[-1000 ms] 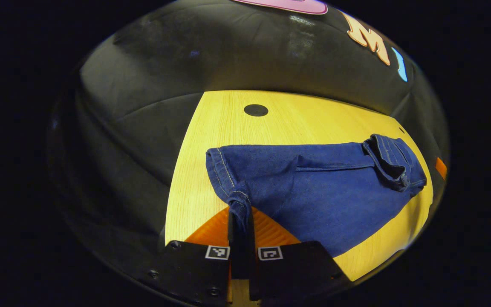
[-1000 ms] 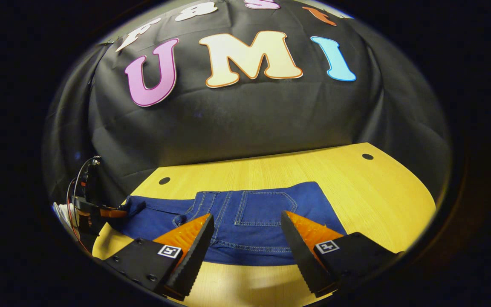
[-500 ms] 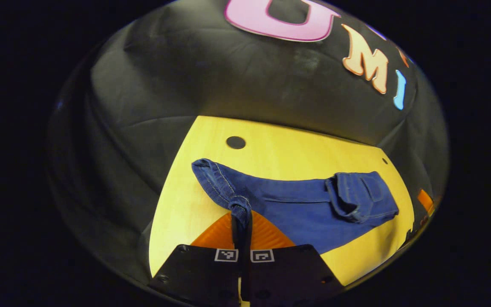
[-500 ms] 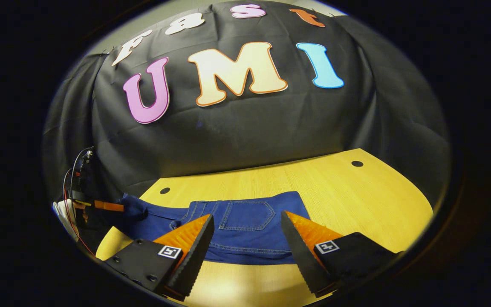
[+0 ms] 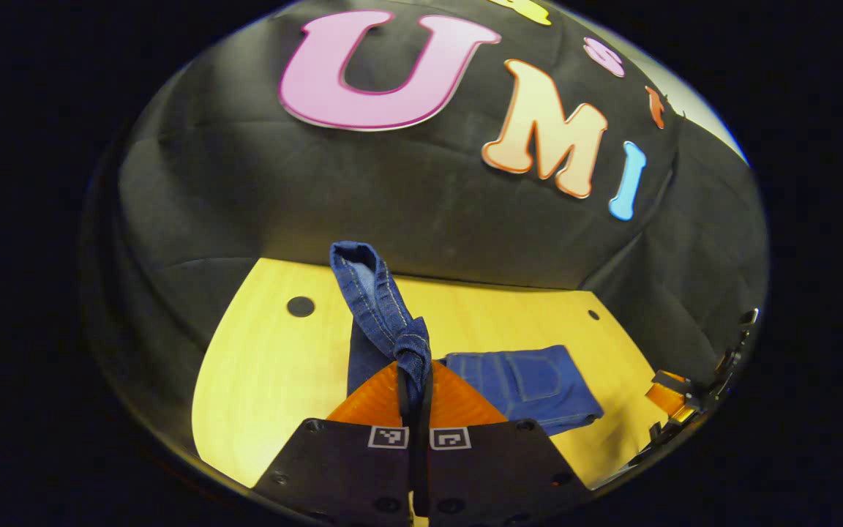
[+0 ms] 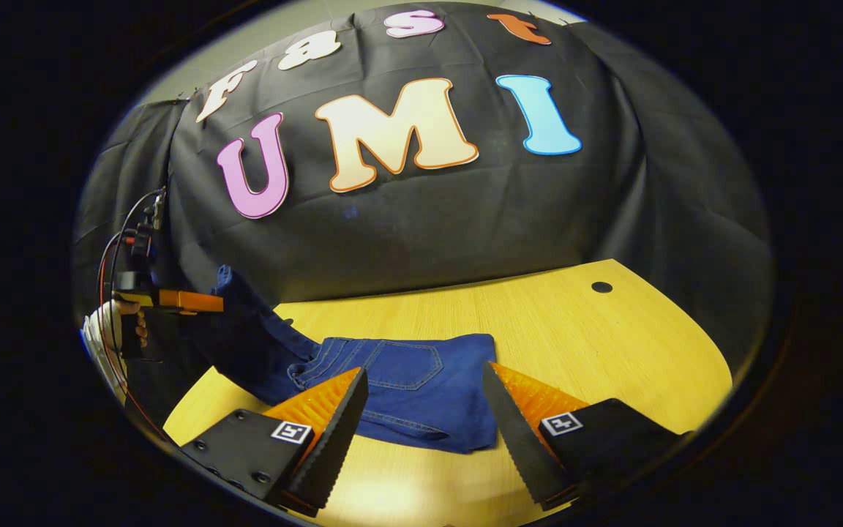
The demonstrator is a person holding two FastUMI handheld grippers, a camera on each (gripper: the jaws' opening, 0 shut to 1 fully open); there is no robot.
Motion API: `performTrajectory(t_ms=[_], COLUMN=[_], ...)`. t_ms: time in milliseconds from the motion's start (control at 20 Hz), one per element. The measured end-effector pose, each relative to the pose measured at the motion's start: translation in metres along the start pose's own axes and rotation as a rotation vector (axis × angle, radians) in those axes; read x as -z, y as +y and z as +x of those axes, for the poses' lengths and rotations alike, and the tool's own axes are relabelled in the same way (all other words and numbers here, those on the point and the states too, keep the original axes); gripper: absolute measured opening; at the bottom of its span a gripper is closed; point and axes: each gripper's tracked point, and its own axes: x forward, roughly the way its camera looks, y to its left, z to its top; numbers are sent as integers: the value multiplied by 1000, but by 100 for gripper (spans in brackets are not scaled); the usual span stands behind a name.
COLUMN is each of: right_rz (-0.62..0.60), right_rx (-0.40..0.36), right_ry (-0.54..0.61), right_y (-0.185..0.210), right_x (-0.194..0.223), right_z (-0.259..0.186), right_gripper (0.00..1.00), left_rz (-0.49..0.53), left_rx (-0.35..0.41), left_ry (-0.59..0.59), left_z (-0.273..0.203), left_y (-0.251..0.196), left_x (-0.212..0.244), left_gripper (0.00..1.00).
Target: Grasp the waist and the cuffs of the jeans and fold them to make the two legs overlap; first hold the waist and fold one-third of the jeans toward the cuffs, then hold the cuffs and fold the remaining one-third in the same direction to finish folding.
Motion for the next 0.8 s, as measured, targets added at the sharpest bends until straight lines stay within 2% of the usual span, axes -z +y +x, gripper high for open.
performTrajectory(t_ms=[200, 400, 600, 800], right_rz=[-10, -24, -66, -95], right_rx=[-13, -8, 6, 20], right_ry=[-1, -13, -9, 2], right_y=[-23, -48, -74, -96], right_x=[-5, -10, -9, -4], right_z=[-9, -21, -37, -50], right_gripper=[98, 98, 98, 98], left_rz=[13, 46, 84, 60], left_rx=[79, 136, 170, 172], left_ry=[-30, -5, 6, 49], left_z=[13, 41, 69, 100], left_y=[-71, -132, -176, -201], left_x=[-9, 2, 25, 63], left_gripper=[0, 0, 0, 0])
